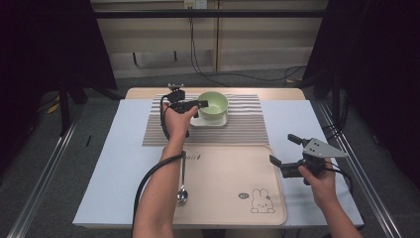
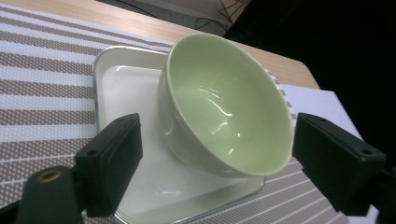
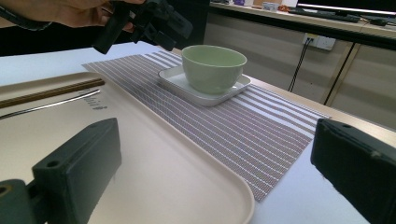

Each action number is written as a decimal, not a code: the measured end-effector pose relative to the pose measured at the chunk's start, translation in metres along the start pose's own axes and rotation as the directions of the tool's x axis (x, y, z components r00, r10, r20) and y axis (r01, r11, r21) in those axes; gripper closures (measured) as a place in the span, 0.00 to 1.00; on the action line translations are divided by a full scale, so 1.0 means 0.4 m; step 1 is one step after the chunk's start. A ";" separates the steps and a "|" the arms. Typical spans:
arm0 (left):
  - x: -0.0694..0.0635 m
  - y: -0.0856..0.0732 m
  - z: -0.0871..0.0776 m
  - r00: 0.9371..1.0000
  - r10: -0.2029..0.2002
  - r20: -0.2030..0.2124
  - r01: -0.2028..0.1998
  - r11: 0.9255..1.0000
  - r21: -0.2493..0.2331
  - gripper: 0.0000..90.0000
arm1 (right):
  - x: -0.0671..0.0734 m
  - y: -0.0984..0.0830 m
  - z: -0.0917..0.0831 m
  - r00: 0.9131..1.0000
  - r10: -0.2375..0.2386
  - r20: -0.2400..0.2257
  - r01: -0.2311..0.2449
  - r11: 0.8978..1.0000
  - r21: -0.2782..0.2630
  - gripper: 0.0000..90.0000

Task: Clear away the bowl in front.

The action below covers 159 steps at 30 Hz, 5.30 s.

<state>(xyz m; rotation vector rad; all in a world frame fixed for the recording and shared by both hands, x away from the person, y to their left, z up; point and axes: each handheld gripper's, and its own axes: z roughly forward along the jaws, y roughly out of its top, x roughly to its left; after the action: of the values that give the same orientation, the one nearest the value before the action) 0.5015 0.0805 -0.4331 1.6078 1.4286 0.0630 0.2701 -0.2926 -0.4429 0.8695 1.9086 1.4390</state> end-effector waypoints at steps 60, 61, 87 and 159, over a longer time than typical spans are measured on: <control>0.029 -0.030 0.058 0.985 -0.124 -0.122 0.127 0.992 0.015 0.93 | -0.003 0.002 -0.002 1.000 -0.001 -0.004 0.001 1.000 -0.011 0.02; 0.029 -0.031 0.059 0.982 -0.133 -0.136 0.135 0.991 0.012 0.94 | -0.002 0.002 -0.001 1.000 0.005 -0.003 -0.006 1.000 -0.013 0.02; 0.013 0.001 -0.039 0.992 -0.116 -0.044 0.118 0.993 0.031 0.94 | -0.002 0.003 -0.002 1.000 0.009 -0.003 -0.009 1.000 -0.015 0.02; 0.011 -0.223 -0.266 0.995 0.058 0.080 -0.080 0.950 0.301 0.94 | 0.003 0.000 0.002 1.000 0.007 -0.015 -0.007 1.000 -0.011 0.02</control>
<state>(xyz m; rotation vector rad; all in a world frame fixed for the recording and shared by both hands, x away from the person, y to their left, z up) 0.3738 0.1354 -0.4355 1.8920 1.3768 -0.1800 0.2698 -0.2912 -0.4431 0.8635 1.9082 1.4628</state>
